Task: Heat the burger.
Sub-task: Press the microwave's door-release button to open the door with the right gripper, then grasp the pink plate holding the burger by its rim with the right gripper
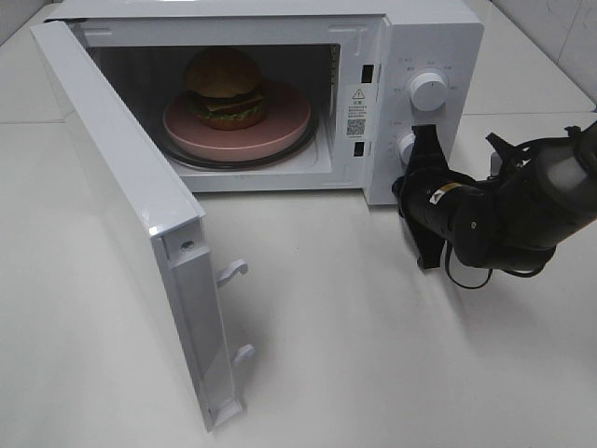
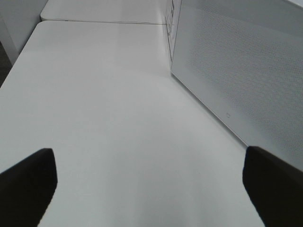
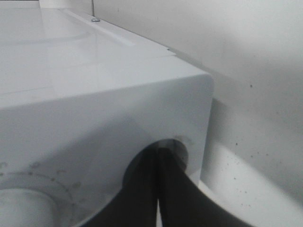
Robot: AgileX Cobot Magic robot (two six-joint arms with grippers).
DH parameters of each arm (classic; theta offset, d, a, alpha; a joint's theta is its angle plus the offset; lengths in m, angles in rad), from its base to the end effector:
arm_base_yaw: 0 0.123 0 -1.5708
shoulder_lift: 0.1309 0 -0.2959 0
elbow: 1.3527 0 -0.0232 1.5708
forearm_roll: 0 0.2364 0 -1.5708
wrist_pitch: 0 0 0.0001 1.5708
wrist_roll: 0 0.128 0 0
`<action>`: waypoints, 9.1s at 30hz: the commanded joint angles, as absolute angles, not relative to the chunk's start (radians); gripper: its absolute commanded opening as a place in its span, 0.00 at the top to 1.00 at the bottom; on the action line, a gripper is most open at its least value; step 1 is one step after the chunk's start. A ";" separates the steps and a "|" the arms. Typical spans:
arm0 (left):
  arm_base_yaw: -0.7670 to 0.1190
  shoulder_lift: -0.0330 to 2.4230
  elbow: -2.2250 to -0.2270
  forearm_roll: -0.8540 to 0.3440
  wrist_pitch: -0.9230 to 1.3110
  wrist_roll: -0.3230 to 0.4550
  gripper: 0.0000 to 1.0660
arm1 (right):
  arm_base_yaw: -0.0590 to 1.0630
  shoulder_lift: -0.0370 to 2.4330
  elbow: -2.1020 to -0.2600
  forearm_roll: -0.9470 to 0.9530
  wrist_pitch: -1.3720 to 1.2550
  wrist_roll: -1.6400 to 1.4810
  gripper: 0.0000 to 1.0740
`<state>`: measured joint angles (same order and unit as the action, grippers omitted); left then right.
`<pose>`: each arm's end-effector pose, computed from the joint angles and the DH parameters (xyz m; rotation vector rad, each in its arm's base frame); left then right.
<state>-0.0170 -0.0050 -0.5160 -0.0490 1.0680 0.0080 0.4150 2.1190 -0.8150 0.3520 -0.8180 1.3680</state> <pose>0.0017 -0.0055 0.2575 0.0285 2.0300 -0.0642 0.3810 0.1327 0.0878 1.3516 1.6669 1.0203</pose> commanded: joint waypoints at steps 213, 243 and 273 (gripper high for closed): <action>-0.016 -0.009 -0.518 -0.051 1.072 0.000 0.05 | 0.648 2.371 -2.040 -0.037 0.699 -1.011 0.29; -0.016 -0.009 -0.518 -0.051 1.072 0.000 0.05 | 0.654 2.486 -2.190 0.041 0.747 -1.010 0.29; -0.016 -0.009 -0.518 -0.051 1.072 0.000 0.05 | 0.645 2.552 -2.189 0.100 0.774 -0.994 0.29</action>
